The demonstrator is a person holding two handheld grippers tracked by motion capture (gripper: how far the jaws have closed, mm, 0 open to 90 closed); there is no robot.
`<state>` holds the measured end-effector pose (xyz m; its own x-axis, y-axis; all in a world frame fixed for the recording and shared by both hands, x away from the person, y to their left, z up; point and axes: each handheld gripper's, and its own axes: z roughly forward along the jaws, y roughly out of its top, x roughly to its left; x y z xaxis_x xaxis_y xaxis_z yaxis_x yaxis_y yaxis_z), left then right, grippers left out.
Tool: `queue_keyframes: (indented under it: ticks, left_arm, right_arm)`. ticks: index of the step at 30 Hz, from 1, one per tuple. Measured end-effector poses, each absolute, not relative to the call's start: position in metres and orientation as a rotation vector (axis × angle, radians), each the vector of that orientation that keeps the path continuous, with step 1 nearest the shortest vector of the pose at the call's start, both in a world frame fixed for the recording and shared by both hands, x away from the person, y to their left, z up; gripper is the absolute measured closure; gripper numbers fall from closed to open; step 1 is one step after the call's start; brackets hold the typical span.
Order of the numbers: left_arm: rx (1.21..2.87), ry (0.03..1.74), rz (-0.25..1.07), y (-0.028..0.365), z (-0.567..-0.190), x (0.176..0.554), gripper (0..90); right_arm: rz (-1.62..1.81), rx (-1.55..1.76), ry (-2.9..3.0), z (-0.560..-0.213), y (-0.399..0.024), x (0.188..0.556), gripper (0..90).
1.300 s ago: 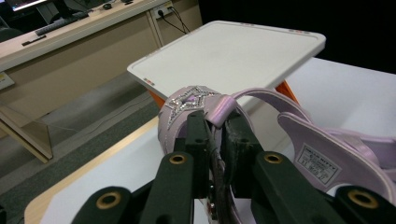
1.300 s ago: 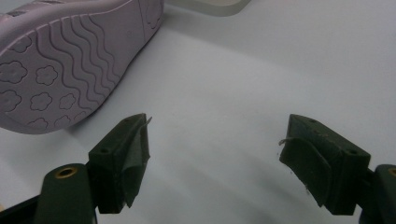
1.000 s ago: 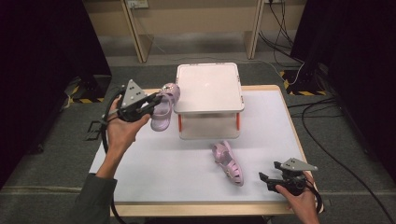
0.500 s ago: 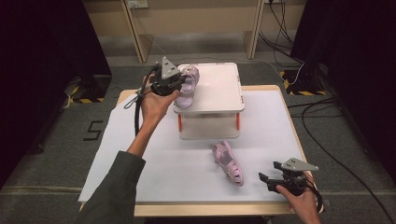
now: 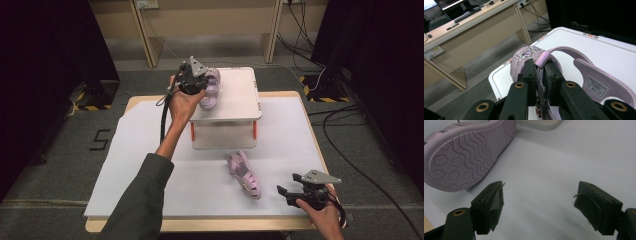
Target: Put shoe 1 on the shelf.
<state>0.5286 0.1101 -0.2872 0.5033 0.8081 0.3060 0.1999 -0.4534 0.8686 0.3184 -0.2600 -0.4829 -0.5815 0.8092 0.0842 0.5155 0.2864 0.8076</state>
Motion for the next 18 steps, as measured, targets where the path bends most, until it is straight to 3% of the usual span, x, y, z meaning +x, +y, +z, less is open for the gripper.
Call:
queue_keyframes:
  ticks: [11, 16, 18]
  left_arm:
    - [1.934, 0.894, 0.946, 0.115, -0.309, 0.536, 80.2]
    - [1.942, 0.898, 0.94, 0.118, -0.307, 0.534, 71.2]
    - [1.935, 0.911, 0.933, 0.121, -0.305, 0.533, 63.1]
  right_arm:
    - [1.198, 1.202, 2.222, -0.483, -0.259, 0.318, 22.8]
    - [1.199, 1.204, 2.22, -0.483, -0.26, 0.318, 22.8]
    - [1.198, 1.204, 2.22, -0.483, -0.26, 0.318, 22.8]
